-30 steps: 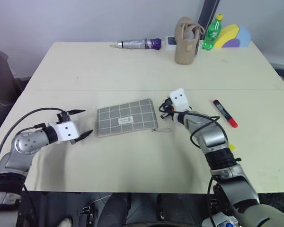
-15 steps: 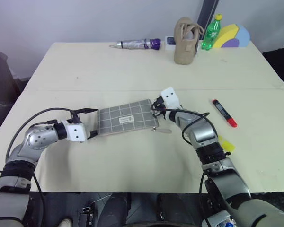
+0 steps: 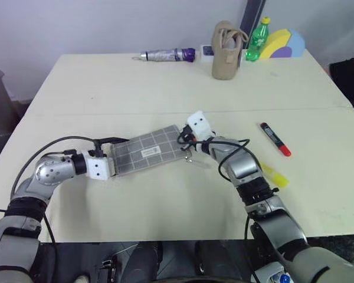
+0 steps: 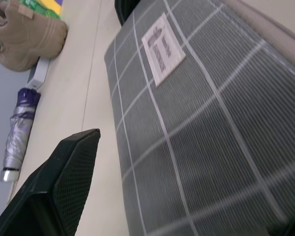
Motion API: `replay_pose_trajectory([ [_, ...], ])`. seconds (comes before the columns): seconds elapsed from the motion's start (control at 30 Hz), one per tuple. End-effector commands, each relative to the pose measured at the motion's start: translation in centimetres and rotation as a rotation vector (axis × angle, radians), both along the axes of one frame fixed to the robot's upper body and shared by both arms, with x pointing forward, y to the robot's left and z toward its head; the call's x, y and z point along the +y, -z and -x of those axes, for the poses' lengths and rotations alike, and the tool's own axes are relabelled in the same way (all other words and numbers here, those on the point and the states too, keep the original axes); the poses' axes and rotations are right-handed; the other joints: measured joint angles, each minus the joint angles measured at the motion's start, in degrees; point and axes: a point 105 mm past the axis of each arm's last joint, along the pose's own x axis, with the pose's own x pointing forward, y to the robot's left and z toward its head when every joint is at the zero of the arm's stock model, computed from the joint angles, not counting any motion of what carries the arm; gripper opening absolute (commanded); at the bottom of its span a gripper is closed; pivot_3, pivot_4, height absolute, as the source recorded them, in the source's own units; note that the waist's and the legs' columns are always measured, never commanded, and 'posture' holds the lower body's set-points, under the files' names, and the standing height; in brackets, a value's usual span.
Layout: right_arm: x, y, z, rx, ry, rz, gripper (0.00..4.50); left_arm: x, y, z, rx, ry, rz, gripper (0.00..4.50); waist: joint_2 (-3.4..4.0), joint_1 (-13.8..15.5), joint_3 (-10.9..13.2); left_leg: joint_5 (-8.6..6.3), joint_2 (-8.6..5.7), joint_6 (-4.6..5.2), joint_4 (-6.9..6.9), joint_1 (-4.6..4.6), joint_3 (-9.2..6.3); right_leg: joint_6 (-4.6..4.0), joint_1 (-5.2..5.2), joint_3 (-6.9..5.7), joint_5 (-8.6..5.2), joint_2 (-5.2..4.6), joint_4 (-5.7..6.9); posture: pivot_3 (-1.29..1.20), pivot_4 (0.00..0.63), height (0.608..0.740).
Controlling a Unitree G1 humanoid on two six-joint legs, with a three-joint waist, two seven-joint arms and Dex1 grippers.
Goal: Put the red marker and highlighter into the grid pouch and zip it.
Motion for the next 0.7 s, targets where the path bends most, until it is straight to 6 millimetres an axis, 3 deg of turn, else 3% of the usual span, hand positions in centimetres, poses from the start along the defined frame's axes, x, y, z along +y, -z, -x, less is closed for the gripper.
replay_pose_trajectory([
  [0.03,1.7,-1.2,0.4,-0.037,-0.069,-0.014,0.23,-0.9,1.8,1.2,0.061,0.058,-0.025,4.5,0.0,0.0,0.0,0.0,0.0,0.0,0.0,0.0,0.0,0.0,0.0,0.0,0.0,0.01,0.0,0.0,0.15,0.74],
  [0.27,1.9,-1.0,0.4,-0.038,-0.074,-0.006,0.23,-1.6,1.0,1.8,0.056,0.077,0.044,4.5,0.0,-0.1,0.0,0.0,0.02,-0.01,-0.01,0.0,0.0,0.0,-0.03,0.01,0.0,0.01,0.01,0.0,0.15,0.74],
  [0.37,1.8,-0.8,0.4,-0.035,-0.071,-0.003,0.17,-1.7,1.0,2.2,0.065,0.092,0.059,3.59,0.0,-0.1,0.0,0.01,0.02,-0.01,-0.03,0.0,0.0,0.0,-0.05,0.01,0.0,0.0,0.01,0.0,0.15,0.74],
  [0.6,1.1,-1.0,-0.1,-0.033,-0.029,-0.023,0.17,-1.7,1.0,2.9,0.098,0.084,0.109,0.05,0.0,-0.1,0.0,0.02,0.04,-0.04,-0.04,0.0,-0.01,0.0,-0.07,0.02,0.0,-0.01,0.01,0.0,0.15,0.74],
  [0.7,0.0,-2.0,-0.8,-0.061,0.027,-0.058,0.17,-1.6,0.6,2.6,0.106,0.04,0.168,0.05,0.0,-0.1,0.0,0.02,0.04,-0.04,-0.04,0.0,0.01,0.0,-0.08,0.04,0.0,0.0,0.01,0.0,0.15,0.74],
])
